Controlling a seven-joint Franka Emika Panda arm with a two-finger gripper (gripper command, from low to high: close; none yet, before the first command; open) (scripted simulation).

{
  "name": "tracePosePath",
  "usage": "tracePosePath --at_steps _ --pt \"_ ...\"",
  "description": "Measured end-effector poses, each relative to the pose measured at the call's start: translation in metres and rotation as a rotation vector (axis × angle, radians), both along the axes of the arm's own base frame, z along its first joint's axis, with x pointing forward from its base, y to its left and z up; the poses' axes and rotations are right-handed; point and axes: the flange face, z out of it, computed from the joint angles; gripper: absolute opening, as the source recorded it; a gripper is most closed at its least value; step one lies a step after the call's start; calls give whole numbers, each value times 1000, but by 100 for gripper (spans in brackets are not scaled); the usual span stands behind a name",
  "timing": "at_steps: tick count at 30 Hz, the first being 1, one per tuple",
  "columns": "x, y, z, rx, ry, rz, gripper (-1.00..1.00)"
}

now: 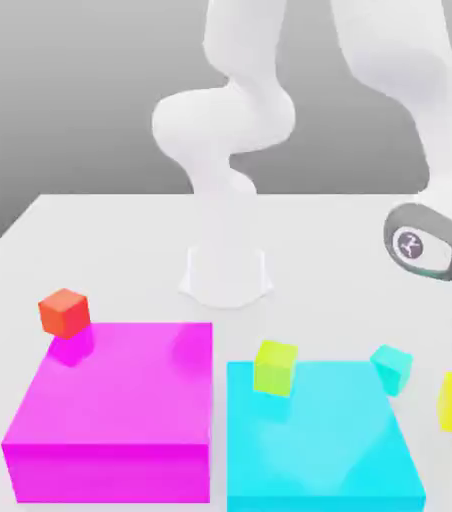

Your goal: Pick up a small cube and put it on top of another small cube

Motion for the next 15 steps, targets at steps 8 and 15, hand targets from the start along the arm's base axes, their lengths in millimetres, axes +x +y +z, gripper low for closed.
tracePosePath --at_steps 8,15 --pt "-75 -34 40 -6 -3 183 -100" --pt "-104 -54 13 2 3 251 -100"
